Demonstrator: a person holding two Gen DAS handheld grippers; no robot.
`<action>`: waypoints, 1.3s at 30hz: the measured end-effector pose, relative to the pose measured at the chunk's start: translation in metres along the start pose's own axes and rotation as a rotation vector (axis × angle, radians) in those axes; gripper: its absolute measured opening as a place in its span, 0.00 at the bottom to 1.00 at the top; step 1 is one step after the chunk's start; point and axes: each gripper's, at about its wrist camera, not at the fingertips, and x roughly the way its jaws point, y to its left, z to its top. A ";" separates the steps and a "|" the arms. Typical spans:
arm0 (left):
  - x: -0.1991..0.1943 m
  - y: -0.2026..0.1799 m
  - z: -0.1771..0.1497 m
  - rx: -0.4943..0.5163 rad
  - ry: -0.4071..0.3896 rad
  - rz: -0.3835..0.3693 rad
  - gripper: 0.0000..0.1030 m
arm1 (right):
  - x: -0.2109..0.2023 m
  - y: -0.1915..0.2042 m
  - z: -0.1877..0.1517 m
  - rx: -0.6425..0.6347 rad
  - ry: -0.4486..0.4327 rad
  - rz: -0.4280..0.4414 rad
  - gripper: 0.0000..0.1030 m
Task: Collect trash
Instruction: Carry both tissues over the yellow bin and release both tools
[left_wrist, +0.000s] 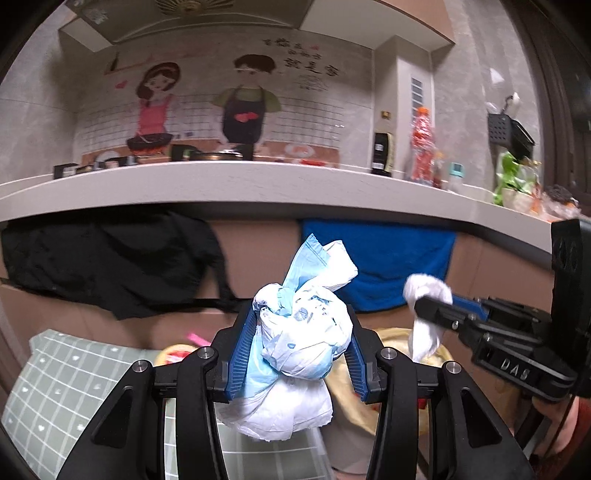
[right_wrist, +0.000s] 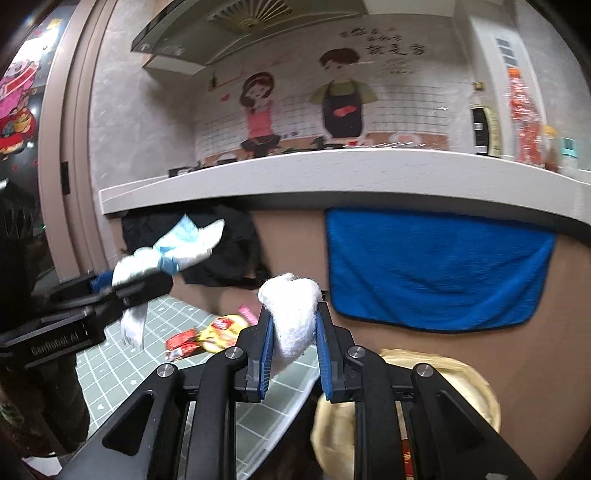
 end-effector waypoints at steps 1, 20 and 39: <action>0.003 -0.006 -0.001 0.001 0.004 -0.007 0.45 | -0.004 -0.006 -0.001 0.005 -0.004 -0.010 0.19; 0.055 -0.077 -0.010 0.014 0.005 -0.087 0.45 | -0.036 -0.082 -0.016 0.072 -0.025 -0.133 0.19; 0.094 -0.093 -0.025 0.008 0.041 -0.088 0.46 | -0.021 -0.116 -0.037 0.122 0.013 -0.166 0.19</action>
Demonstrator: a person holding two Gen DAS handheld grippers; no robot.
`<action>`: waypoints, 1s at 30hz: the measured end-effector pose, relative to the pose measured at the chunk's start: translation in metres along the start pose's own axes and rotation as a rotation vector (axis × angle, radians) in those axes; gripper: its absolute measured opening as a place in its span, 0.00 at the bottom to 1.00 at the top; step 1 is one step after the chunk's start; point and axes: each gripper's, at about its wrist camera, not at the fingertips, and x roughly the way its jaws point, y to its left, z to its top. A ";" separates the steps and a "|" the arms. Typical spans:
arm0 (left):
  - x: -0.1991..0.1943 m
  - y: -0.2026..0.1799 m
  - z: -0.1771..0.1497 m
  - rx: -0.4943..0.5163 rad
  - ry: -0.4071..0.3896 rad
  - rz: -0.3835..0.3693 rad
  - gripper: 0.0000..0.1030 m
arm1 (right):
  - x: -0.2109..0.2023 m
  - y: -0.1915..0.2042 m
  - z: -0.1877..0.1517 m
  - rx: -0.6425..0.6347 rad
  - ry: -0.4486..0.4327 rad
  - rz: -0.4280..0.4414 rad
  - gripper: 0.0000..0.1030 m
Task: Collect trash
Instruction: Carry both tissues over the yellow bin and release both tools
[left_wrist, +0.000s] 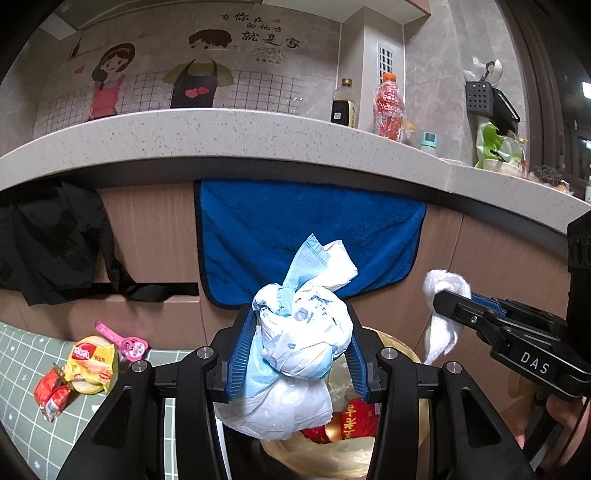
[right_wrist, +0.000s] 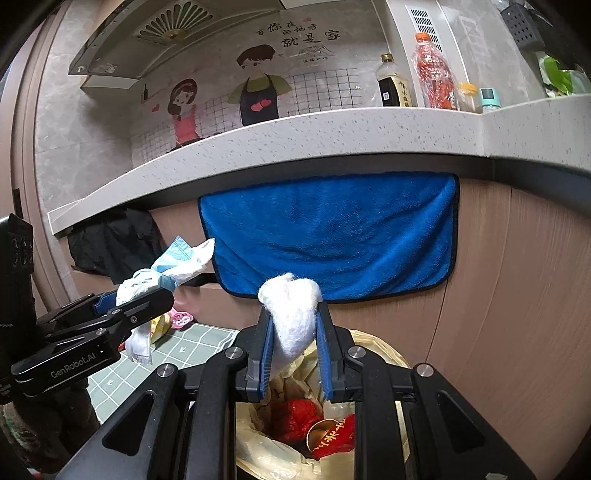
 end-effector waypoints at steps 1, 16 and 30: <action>0.002 -0.001 -0.001 0.002 0.002 -0.002 0.46 | 0.001 -0.001 -0.001 0.001 0.002 -0.002 0.19; 0.050 -0.004 -0.019 0.011 0.086 -0.020 0.46 | 0.027 -0.024 -0.013 0.053 0.053 -0.015 0.19; 0.070 0.036 -0.016 -0.101 0.145 -0.112 0.76 | 0.060 -0.050 -0.035 0.213 0.146 0.015 0.48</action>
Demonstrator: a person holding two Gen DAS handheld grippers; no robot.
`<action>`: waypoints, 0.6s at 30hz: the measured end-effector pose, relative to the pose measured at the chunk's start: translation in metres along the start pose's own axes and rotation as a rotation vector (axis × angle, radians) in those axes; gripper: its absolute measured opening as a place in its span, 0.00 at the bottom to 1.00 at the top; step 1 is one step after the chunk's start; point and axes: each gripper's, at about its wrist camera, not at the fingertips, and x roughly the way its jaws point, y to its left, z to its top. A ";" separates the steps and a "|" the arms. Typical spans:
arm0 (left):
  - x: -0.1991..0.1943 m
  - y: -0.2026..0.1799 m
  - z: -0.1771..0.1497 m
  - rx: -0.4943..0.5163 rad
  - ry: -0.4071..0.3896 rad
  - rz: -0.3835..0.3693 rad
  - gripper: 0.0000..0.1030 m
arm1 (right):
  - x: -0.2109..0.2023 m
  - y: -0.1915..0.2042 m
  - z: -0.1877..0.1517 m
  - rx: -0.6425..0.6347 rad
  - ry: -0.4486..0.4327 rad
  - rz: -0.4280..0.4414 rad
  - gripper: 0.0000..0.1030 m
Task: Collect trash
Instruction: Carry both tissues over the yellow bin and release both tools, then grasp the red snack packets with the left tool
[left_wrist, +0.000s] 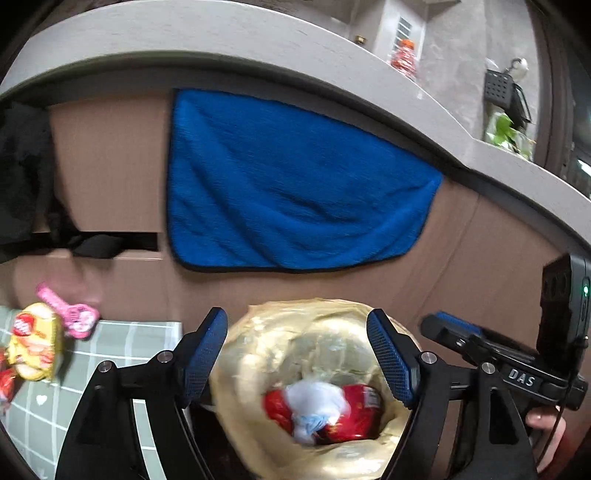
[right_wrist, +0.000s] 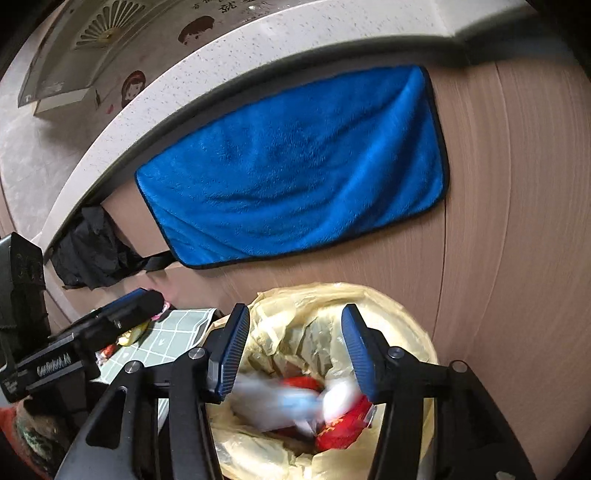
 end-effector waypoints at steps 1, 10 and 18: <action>-0.006 0.005 0.000 0.000 -0.013 0.018 0.76 | 0.000 0.000 -0.001 0.005 0.003 0.006 0.48; -0.059 0.063 -0.027 0.070 -0.029 0.160 0.76 | -0.010 0.049 -0.010 -0.105 0.002 -0.013 0.48; -0.094 0.171 -0.058 0.012 0.094 0.246 0.76 | 0.001 0.123 -0.025 -0.243 0.036 0.149 0.48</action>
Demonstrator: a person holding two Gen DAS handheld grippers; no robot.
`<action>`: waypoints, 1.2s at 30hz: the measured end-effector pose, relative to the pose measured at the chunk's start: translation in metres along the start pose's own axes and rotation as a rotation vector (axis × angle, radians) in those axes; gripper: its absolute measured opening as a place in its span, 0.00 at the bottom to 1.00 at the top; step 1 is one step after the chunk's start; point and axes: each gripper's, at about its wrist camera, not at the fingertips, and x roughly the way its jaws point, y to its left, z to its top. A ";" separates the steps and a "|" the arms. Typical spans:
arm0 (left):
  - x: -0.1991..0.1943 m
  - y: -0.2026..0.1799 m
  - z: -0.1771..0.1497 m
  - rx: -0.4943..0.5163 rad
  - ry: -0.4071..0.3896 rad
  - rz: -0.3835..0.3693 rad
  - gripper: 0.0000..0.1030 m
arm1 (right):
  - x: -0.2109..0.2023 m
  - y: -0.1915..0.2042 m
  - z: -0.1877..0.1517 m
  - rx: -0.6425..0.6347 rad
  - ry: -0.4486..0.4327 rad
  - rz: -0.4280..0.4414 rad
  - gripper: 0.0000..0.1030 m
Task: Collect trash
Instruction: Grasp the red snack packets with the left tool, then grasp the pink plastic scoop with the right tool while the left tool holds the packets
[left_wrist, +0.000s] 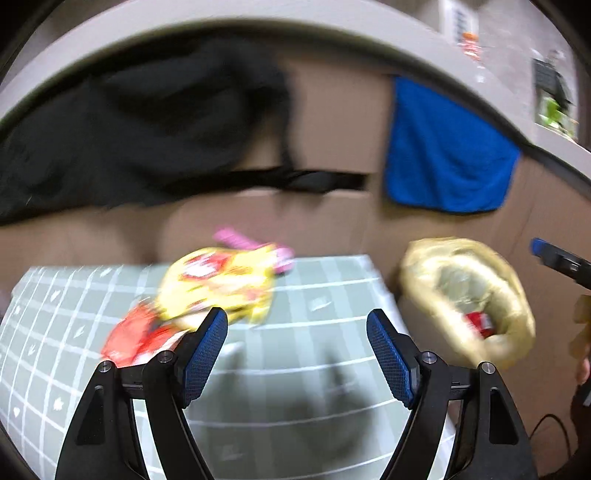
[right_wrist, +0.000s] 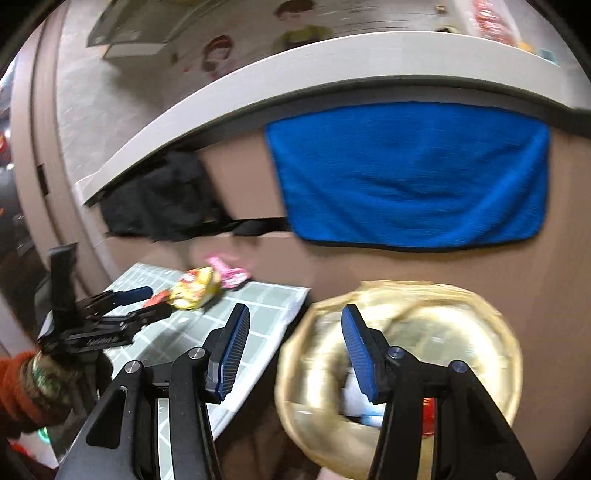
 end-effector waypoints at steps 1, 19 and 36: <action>0.000 0.020 -0.003 -0.019 0.011 0.013 0.76 | 0.003 0.005 -0.001 -0.007 0.004 0.007 0.48; 0.057 0.144 -0.022 -0.200 0.231 0.113 0.66 | 0.095 0.103 0.000 -0.063 0.169 0.119 0.48; -0.053 0.165 -0.056 -0.305 0.159 0.052 0.09 | 0.268 0.107 0.044 0.060 0.242 -0.046 0.47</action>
